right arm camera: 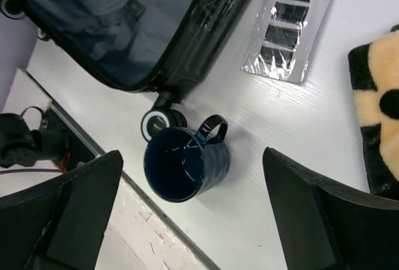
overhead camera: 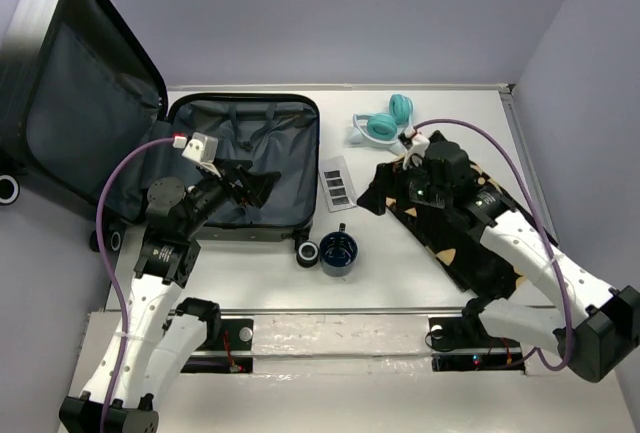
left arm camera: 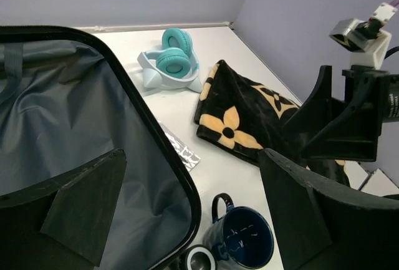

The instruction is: Pack the luggage

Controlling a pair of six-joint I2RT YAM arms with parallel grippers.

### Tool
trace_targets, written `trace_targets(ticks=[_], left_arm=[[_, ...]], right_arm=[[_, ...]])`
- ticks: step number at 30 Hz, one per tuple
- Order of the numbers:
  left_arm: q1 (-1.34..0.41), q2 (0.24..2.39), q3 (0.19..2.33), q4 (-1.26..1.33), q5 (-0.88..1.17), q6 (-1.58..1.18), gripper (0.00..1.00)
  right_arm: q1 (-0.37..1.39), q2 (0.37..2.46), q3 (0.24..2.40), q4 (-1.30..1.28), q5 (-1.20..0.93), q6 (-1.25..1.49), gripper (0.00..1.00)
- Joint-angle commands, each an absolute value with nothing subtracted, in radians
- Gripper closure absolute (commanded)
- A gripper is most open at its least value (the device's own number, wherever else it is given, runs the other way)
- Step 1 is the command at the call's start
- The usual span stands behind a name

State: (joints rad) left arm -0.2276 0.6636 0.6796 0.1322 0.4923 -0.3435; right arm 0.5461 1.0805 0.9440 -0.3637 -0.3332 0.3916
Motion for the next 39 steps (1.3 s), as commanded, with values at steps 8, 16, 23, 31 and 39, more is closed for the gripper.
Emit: trace_targets(ticks=[8, 16, 23, 31, 39], left_arm=[[-0.227, 0.632, 0.699, 0.14, 0.509, -0.318, 0.01], [-0.227, 0.621, 0.698, 0.13, 0.489, -0.313, 0.01], [-0.226, 0.62, 0.698, 0.127, 0.469, -0.311, 0.01], [-0.225, 0.612, 0.701, 0.12, 0.465, -0.298, 0.01], [-0.225, 0.597, 0.71, 0.106, 0.396, -0.302, 0.01]], right_arm=[[0.709, 1.264, 0.988, -0.423, -0.086, 0.364, 0.0], [0.808, 1.416, 1.028, -0.422, -0.008, 0.387, 0.01], [0.818, 1.496, 1.034, -0.425, -0.012, 0.39, 0.12], [0.827, 1.554, 1.031, -0.436, -0.055, 0.379, 0.47], [0.827, 1.392, 1.161, -0.524, 0.052, 0.359, 0.93]])
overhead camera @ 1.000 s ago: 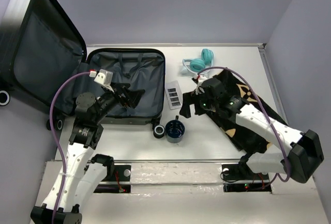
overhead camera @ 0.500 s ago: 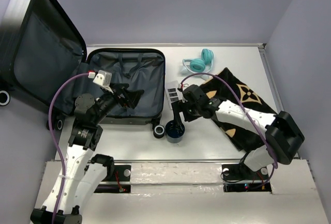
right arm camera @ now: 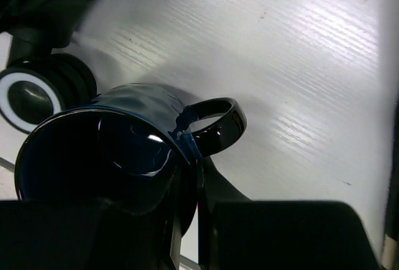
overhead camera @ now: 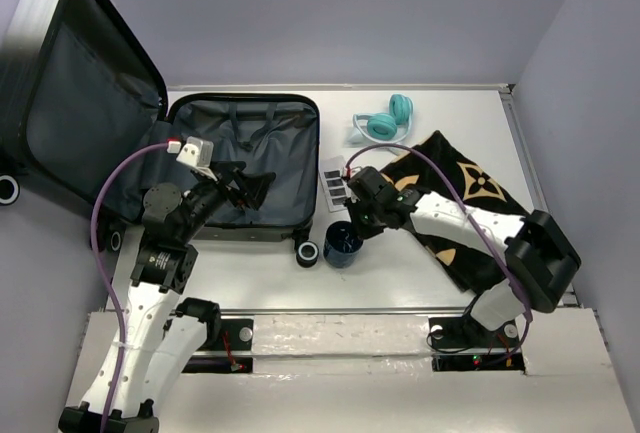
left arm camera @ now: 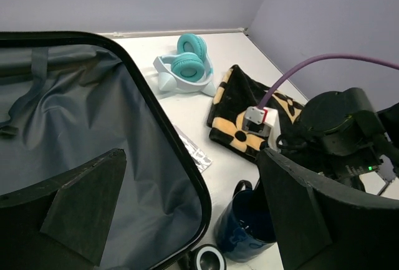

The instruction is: Pack the luggage

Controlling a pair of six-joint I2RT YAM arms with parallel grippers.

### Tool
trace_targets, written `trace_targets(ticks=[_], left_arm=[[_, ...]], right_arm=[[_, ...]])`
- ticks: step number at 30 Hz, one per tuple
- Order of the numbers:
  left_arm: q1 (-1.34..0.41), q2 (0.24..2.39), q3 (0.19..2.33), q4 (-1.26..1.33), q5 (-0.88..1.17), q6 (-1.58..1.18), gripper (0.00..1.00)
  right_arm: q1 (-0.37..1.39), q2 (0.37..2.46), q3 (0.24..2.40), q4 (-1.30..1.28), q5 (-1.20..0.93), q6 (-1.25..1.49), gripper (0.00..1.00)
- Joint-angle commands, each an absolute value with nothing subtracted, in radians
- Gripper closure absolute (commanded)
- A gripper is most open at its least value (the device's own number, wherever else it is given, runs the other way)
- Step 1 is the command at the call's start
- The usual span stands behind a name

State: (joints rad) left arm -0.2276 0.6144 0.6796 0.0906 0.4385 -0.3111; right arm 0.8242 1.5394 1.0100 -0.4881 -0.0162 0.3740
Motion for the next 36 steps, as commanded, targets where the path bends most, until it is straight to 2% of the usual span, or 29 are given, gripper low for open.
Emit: trace_targets(ticks=[1, 4, 6, 12, 16, 20, 22, 26, 31, 35, 36], left_arm=[[-0.225, 0.595, 0.713, 0.103, 0.382, -0.307, 0.01], [-0.222, 0.586, 0.721, 0.087, 0.301, -0.317, 0.01], [-0.213, 0.574, 0.732, 0.058, 0.199, -0.325, 0.01], [-0.212, 0.549, 0.767, -0.087, -0.151, -0.365, 0.01], [-0.216, 0.545, 0.782, -0.109, -0.213, -0.374, 0.01], [-0.233, 0.546, 0.79, -0.124, -0.253, -0.387, 0.01], [-0.241, 0.545, 0.792, -0.13, -0.271, -0.39, 0.01], [-0.245, 0.543, 0.792, -0.13, -0.273, -0.393, 0.01], [-0.248, 0.545, 0.784, -0.121, -0.238, -0.393, 0.01], [-0.25, 0.548, 0.784, -0.117, -0.222, -0.39, 0.01], [-0.25, 0.548, 0.784, -0.117, -0.227, -0.388, 0.01]], right_arm=[[0.827, 1.375, 1.192, -0.549, 0.063, 0.342, 0.93], [0.827, 1.359, 1.327, -0.552, 0.078, 0.318, 0.93], [0.827, 1.419, 1.437, -0.508, 0.068, 0.287, 0.93], [0.827, 1.702, 1.646, -0.204, 0.073, 0.164, 0.93], [0.836, 1.929, 1.926, -0.12, 0.144, 0.051, 0.93], [0.859, 2.101, 2.061, -0.017, 0.279, -0.055, 0.93], [0.87, 2.167, 2.08, 0.099, 0.392, -0.072, 0.93], [0.89, 2.264, 2.092, 0.239, 0.486, -0.106, 0.93], [0.949, 2.382, 2.139, 0.316, 0.522, -0.192, 0.93], [1.0, 2.402, 2.059, 0.368, 0.532, -0.213, 0.83], [1.0, 2.396, 2.042, 0.374, 0.532, -0.21, 0.76]])
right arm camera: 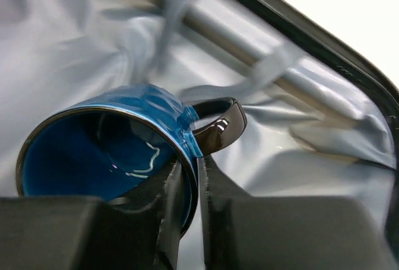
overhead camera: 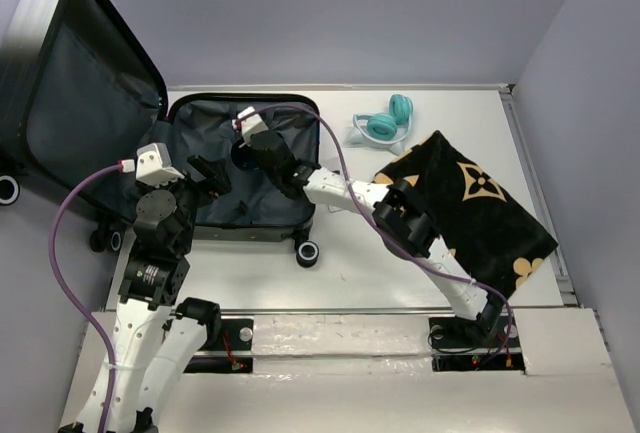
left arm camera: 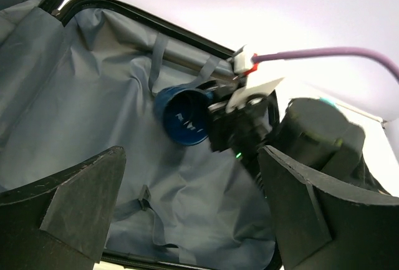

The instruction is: Pack the luggage

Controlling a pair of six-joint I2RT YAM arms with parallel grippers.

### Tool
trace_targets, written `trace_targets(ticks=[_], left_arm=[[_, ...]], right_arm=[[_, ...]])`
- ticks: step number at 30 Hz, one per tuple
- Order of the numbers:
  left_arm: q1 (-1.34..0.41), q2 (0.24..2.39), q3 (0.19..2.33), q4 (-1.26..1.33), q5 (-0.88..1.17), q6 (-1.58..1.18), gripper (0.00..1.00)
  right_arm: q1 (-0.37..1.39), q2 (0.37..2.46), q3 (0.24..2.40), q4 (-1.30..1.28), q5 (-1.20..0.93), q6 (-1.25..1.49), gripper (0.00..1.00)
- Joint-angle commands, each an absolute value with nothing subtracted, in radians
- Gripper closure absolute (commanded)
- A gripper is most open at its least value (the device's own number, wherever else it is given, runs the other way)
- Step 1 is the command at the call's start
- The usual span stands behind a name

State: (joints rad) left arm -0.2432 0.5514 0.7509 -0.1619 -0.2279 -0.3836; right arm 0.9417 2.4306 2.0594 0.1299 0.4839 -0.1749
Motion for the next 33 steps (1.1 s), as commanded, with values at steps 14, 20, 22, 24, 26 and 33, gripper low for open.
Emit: trace_targets(ticks=[14, 20, 22, 24, 26, 33], left_arm=[[-0.249, 0.537, 0.776, -0.115, -0.201, -0.385, 0.01], [-0.249, 0.535, 0.772, -0.109, -0.181, -0.384, 0.01], [-0.249, 0.535, 0.77, -0.107, -0.175, -0.383, 0.01], [-0.249, 0.537, 0.769, -0.104, -0.169, -0.382, 0.01], [-0.247, 0.54, 0.767, -0.104, -0.166, -0.382, 0.01], [-0.242, 0.54, 0.764, -0.101, -0.153, -0.38, 0.01]], right_arm=[[1.022, 1.978, 1.778, 0.203, 0.393, -0.111, 0.47], [0.809, 1.77, 1.551, -0.07, 0.136, 0.17, 0.5], [0.741, 1.763, 1.51, -0.136, 0.091, 0.221, 0.54], [0.671, 1.764, 1.447, -0.189, 0.043, 0.251, 0.56], [0.644, 1.76, 1.411, -0.207, 0.043, 0.265, 0.57], [0.559, 1.841, 1.368, -0.236, 0.009, 0.301, 0.47]])
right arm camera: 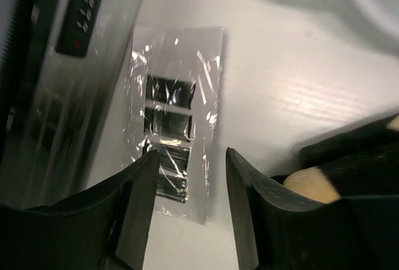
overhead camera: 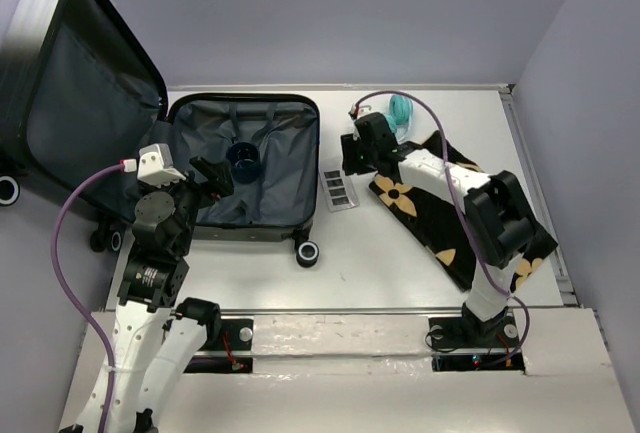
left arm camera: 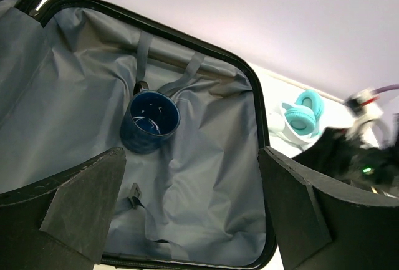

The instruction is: Pack the luggage

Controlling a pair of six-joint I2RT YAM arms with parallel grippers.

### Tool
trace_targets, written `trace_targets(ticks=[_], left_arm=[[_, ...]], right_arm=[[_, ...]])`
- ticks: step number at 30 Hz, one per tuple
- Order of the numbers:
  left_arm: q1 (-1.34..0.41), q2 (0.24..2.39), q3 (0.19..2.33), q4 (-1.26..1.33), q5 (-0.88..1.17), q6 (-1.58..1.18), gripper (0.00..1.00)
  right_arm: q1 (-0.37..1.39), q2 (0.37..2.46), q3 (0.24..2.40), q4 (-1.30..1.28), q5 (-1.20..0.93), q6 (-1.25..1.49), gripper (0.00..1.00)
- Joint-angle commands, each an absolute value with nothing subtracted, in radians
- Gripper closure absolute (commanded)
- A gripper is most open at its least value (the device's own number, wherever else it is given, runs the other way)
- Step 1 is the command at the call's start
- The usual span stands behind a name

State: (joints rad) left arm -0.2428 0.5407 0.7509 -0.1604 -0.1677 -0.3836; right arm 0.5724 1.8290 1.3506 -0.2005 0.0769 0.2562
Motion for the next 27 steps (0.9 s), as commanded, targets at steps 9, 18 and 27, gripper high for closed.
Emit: trace_targets(ticks=[9, 18, 27], left_arm=[[-0.239, 0.531, 0.762, -0.104, -0.155, -0.373, 0.01], [-0.239, 0.531, 0.762, -0.103, -0.147, -0.373, 0.01], [-0.236, 0.525, 0.758, -0.1, -0.143, -0.373, 0.01]], right_arm=[[0.526, 2.028, 1.44, -0.25, -0.063, 0.318, 0.44], [0.526, 2.056, 1.362, -0.238, -0.124, 0.351, 0.63], [0.526, 1.951, 1.206, -0.149, -0.212, 0.411, 0.88]])
